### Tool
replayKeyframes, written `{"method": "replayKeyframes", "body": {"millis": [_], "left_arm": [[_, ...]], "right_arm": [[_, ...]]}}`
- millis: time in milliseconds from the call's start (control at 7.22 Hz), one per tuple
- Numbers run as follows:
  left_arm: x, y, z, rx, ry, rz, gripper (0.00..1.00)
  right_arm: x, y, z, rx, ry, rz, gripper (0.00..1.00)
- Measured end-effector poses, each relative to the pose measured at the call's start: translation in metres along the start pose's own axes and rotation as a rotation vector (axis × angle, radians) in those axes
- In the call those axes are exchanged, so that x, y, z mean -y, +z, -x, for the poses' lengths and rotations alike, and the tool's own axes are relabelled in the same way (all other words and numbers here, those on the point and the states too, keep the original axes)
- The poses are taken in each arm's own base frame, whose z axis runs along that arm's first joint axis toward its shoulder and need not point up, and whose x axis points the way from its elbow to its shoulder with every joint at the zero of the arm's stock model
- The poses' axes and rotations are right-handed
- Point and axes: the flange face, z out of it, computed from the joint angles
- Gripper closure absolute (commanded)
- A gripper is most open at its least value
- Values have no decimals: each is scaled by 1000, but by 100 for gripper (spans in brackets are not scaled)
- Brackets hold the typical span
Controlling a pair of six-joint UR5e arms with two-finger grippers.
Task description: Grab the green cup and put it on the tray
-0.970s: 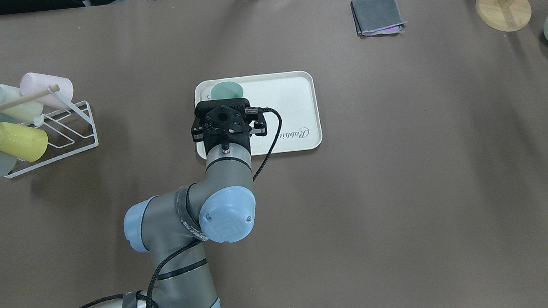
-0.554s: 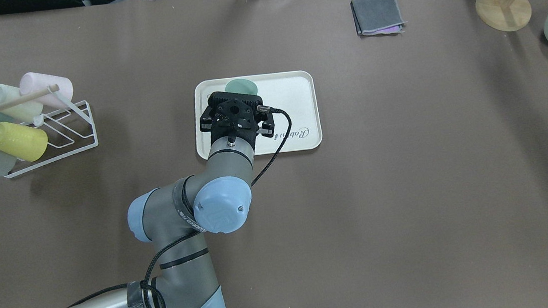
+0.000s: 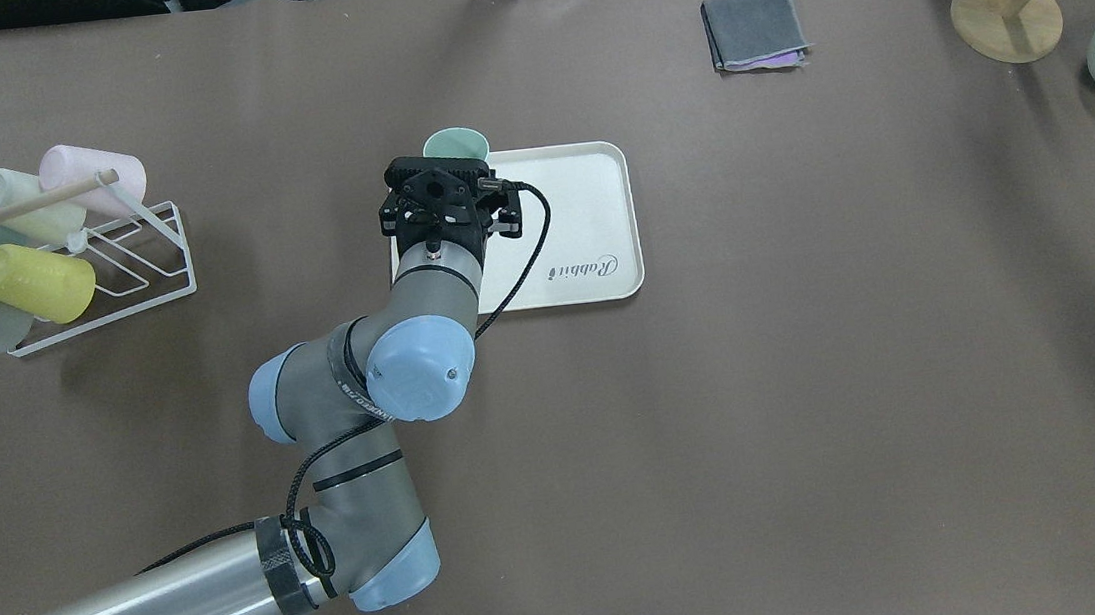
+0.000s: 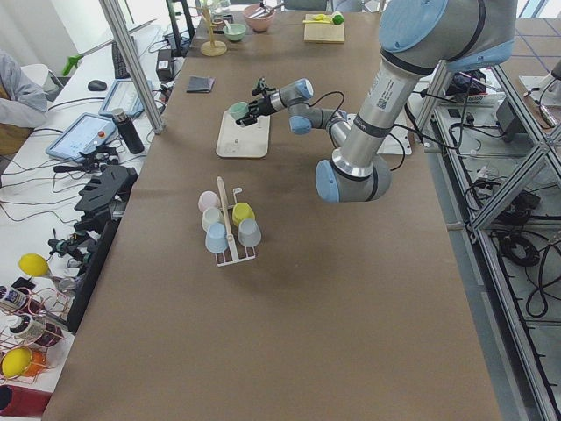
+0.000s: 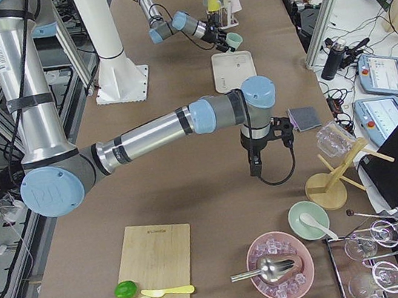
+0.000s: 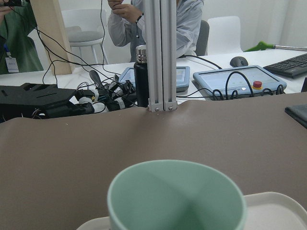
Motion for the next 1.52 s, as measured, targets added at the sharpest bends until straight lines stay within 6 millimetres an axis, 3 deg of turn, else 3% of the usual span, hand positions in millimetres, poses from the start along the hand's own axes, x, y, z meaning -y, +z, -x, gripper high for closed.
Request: {"method": "replayKeyframes", "body": {"millis": [554, 831, 1247, 1524], "left_arm": [[-20, 33, -8, -12, -23, -20, 84], [-27, 44, -9, -13, -38, -52, 86], [-35, 58, -23, -2, -23, -37, 86], [-39, 60, -28, -9, -30, -16, 86]], "right_arm": [[-10, 44, -42, -34, 24, 12, 0], [-20, 35, -55, -29, 48, -4, 0], [-63, 18, -80, -23, 91, -32, 0], [-71, 16, -86, -30, 102, -37, 0]]}}
